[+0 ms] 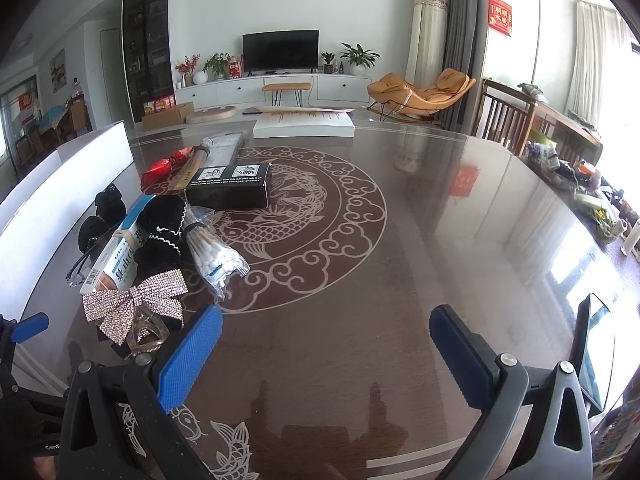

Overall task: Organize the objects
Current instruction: 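Move both tools toward the items on the glass table, then grasp the rhinestone bow with the right tool while the left tool grasps the blue-white cream box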

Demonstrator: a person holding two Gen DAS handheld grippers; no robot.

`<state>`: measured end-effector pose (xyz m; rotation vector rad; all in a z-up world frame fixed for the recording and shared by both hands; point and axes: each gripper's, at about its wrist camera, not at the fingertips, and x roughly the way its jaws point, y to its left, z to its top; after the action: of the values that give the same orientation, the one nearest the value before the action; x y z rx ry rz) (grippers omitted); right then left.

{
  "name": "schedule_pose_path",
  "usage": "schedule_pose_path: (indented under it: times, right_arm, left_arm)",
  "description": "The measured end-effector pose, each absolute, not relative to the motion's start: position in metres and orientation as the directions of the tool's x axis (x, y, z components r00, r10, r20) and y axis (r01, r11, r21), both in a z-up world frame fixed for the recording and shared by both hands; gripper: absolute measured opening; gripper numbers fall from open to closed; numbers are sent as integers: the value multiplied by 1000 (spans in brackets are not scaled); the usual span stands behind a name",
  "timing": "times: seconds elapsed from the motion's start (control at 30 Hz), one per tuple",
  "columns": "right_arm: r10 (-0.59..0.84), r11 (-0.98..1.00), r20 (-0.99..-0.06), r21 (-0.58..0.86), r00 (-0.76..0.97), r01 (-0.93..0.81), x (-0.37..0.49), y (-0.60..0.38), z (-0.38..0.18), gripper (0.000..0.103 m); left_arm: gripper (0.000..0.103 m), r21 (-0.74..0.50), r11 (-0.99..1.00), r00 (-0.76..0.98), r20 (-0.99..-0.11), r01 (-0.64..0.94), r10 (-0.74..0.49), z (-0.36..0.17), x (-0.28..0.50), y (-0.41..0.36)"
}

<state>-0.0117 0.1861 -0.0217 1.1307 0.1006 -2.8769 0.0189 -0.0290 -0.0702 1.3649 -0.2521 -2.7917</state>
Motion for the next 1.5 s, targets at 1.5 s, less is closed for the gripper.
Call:
schedule_pose_path:
  times: [1.5]
  right_arm:
    - [-142, -935, -847, -56, -512, 351, -19, 138, -76, 103]
  left_arm:
    - [103, -3, -1000, -567, -823, -17, 12, -81, -73, -57]
